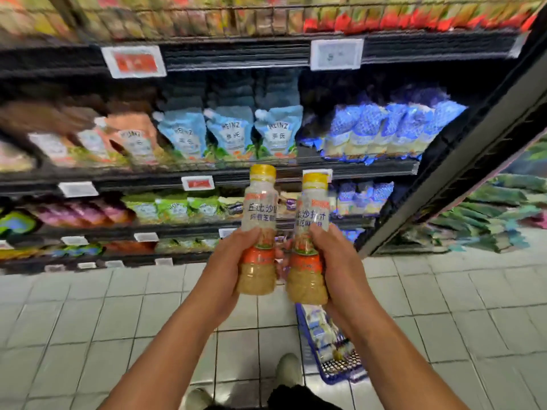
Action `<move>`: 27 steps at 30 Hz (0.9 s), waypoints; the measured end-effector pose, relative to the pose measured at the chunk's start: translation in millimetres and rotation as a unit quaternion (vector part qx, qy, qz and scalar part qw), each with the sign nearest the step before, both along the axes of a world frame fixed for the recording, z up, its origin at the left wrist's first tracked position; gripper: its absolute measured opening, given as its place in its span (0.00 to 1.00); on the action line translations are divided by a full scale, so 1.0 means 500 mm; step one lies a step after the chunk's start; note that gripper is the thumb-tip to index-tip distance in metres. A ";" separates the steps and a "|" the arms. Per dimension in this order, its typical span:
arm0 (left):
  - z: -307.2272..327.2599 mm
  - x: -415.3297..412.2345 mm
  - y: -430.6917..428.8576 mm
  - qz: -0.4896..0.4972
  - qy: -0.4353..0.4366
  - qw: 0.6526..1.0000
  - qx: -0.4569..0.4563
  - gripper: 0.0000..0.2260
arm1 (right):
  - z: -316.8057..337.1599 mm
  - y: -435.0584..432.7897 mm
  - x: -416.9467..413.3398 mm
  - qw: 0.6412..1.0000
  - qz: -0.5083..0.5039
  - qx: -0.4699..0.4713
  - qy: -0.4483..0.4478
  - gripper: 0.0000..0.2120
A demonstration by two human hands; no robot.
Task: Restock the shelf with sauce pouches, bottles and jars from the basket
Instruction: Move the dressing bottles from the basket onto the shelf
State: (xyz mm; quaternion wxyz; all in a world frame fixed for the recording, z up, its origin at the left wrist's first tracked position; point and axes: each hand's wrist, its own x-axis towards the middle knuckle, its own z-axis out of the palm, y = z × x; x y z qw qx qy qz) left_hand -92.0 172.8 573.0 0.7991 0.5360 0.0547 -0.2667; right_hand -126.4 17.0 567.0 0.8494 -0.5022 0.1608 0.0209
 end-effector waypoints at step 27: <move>0.026 -0.267 0.902 0.405 -0.036 0.914 -0.001 0.29 | 0.059 0.924 -0.020 0.922 0.383 -0.057 -0.002 0.19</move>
